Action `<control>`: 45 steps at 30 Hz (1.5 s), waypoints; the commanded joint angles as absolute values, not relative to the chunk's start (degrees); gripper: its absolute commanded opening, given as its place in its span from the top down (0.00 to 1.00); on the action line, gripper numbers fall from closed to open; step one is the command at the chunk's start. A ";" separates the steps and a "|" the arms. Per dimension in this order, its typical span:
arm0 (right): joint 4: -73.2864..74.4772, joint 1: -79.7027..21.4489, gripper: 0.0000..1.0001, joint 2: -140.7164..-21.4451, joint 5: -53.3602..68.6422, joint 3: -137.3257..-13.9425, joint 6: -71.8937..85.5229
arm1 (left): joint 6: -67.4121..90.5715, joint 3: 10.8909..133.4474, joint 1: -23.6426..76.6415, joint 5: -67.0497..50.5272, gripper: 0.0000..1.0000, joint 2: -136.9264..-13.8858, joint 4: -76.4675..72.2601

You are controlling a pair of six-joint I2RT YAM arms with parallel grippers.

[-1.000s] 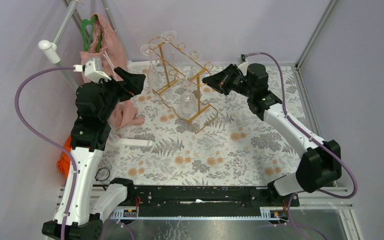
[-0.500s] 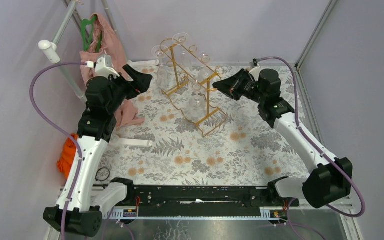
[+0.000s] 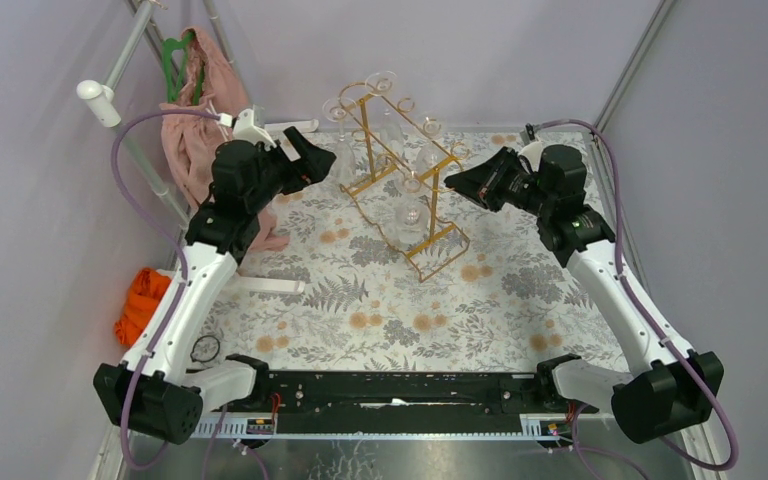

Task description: Take the wine glass off the wine glass rack

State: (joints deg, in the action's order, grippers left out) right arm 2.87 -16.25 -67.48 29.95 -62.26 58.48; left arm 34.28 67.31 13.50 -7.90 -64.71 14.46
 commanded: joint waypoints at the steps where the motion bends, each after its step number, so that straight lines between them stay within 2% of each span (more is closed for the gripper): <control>1: 9.98 -15.13 1.00 -65.35 31.38 -62.20 46.80 | 34.72 69.36 14.61 -7.46 0.07 -67.17 9.72; 9: 13.71 -13.57 1.00 -65.94 32.80 -62.09 44.09 | 34.38 72.62 15.19 -8.88 0.07 -71.76 9.16; 20: 9.62 -11.82 0.99 -66.91 35.25 -59.32 46.96 | 33.64 71.75 15.56 -8.79 0.07 -71.52 8.53; 31: 9.33 -11.73 0.66 -65.67 34.61 -59.69 48.29 | 32.75 70.15 15.63 -8.45 0.06 -70.79 8.44; 39: 9.24 -11.78 0.57 -64.24 34.68 -61.05 49.96 | 32.28 70.32 15.61 -7.36 0.06 -70.75 9.08; 45: 7.46 -11.77 0.56 -62.66 35.58 -61.43 51.24 | 31.95 70.92 15.64 -5.82 0.05 -71.20 10.44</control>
